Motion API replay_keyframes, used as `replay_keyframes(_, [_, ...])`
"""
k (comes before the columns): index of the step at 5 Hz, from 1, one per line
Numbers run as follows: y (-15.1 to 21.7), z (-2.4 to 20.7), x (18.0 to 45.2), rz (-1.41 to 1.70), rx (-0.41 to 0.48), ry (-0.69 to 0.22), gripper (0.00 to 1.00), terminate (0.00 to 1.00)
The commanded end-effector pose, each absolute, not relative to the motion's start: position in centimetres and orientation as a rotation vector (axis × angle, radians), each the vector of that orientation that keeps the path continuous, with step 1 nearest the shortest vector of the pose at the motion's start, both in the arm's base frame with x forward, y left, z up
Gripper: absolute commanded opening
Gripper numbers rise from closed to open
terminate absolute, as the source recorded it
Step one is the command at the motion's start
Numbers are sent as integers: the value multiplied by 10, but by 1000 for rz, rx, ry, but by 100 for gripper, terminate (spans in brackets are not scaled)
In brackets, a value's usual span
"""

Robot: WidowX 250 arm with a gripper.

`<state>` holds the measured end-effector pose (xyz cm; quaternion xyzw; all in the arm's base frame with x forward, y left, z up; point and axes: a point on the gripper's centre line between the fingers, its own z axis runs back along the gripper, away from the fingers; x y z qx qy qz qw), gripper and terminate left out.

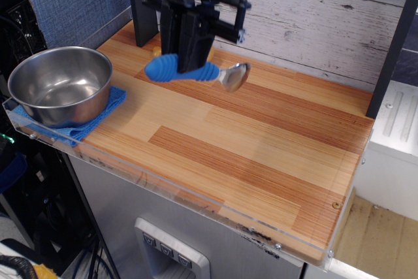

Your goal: Place the blue spoon on the bottom center of the table with the bowl to the left.

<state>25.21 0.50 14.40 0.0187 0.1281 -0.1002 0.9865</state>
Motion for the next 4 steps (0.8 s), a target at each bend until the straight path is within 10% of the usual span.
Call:
replay_keyframes(1, [4,114,255,-264,61,388,0,0])
replay_keyframes(4, [7,81,267,-299,173,352,0,0])
